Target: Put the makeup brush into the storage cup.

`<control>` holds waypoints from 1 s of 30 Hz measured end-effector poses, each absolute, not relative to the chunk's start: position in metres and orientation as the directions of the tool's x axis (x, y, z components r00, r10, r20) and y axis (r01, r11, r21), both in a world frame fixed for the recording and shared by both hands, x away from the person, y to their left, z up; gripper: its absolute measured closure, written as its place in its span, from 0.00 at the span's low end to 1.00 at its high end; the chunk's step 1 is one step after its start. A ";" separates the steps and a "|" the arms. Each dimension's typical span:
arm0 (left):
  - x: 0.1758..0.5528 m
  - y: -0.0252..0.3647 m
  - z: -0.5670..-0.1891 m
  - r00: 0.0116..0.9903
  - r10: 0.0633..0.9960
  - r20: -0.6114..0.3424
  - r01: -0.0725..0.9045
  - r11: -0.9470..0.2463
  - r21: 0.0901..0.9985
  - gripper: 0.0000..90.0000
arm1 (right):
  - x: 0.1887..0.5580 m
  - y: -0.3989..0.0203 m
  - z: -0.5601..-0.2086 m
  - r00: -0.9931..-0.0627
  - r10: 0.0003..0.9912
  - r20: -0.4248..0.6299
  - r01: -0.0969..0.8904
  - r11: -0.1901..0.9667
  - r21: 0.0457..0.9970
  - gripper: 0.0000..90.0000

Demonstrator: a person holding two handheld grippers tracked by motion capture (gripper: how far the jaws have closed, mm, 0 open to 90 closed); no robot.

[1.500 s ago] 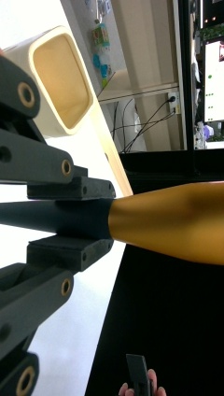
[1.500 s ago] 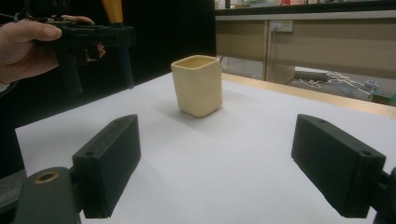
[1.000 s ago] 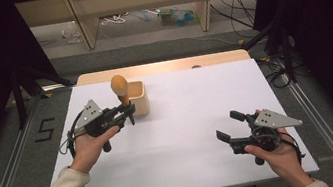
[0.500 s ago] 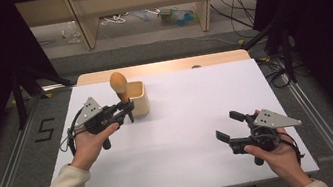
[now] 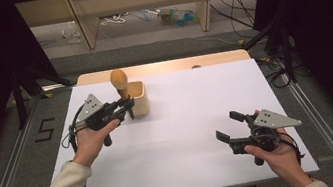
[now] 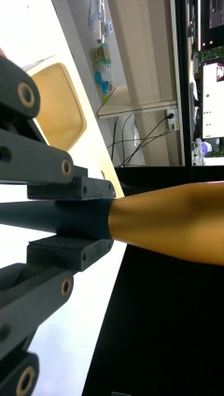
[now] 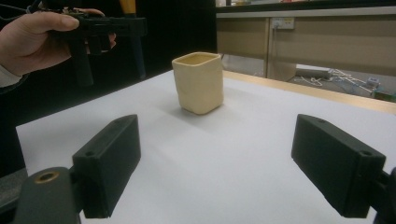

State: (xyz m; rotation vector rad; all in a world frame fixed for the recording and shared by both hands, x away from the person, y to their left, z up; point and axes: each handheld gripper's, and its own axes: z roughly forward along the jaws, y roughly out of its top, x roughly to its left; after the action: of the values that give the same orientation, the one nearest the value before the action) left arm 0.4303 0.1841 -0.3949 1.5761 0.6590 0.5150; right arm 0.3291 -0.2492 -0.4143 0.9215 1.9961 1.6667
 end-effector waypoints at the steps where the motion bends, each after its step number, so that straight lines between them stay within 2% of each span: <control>1: 0.431 0.184 -0.395 0.733 0.678 -0.052 0.114 -0.046 0.992 0.82 | 0.329 -0.249 -0.414 -0.711 0.693 0.119 0.242 0.082 0.967 0.19; 30: 0.444 0.186 -0.388 0.710 0.702 -0.055 0.111 -0.034 0.993 0.82 | 0.330 -0.249 -0.416 -0.716 0.686 0.129 0.247 0.077 0.966 0.19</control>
State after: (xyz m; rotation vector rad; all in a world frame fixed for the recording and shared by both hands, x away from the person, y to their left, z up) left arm 0.4440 0.1859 -0.3881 1.5576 0.6855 0.5402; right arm 0.3301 -0.2487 -0.4159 0.9261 2.0023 1.6764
